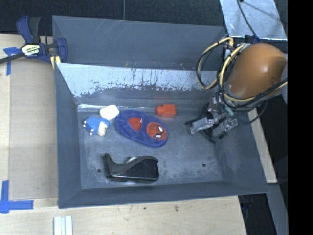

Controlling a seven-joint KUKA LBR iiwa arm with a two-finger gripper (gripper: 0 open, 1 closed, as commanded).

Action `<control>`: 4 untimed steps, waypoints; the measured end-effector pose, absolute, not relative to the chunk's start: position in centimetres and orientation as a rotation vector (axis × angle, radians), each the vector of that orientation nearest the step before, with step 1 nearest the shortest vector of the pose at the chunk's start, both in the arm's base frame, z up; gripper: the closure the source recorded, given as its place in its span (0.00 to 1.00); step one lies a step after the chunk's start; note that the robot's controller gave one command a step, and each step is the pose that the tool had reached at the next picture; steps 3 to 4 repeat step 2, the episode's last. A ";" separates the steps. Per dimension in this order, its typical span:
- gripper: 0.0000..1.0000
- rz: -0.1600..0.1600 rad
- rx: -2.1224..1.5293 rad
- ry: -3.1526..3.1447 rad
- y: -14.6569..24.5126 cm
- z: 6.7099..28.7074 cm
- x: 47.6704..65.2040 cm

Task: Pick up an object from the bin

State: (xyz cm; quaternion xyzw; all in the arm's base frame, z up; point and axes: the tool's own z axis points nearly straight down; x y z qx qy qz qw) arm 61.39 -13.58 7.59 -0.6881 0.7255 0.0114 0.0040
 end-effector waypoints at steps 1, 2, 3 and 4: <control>1.00 0.027 -2.154 2.273 -13.8 7.5 61.4; 1.00 -0.012 -2.155 2.276 -13.8 16.9 61.7; 1.00 -0.012 -2.155 2.276 -13.8 16.9 61.7; 1.00 -0.012 -2.155 2.276 -13.8 16.9 61.7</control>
Offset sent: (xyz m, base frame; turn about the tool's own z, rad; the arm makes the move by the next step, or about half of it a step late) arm 0.0000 0.0000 0.0000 0.0000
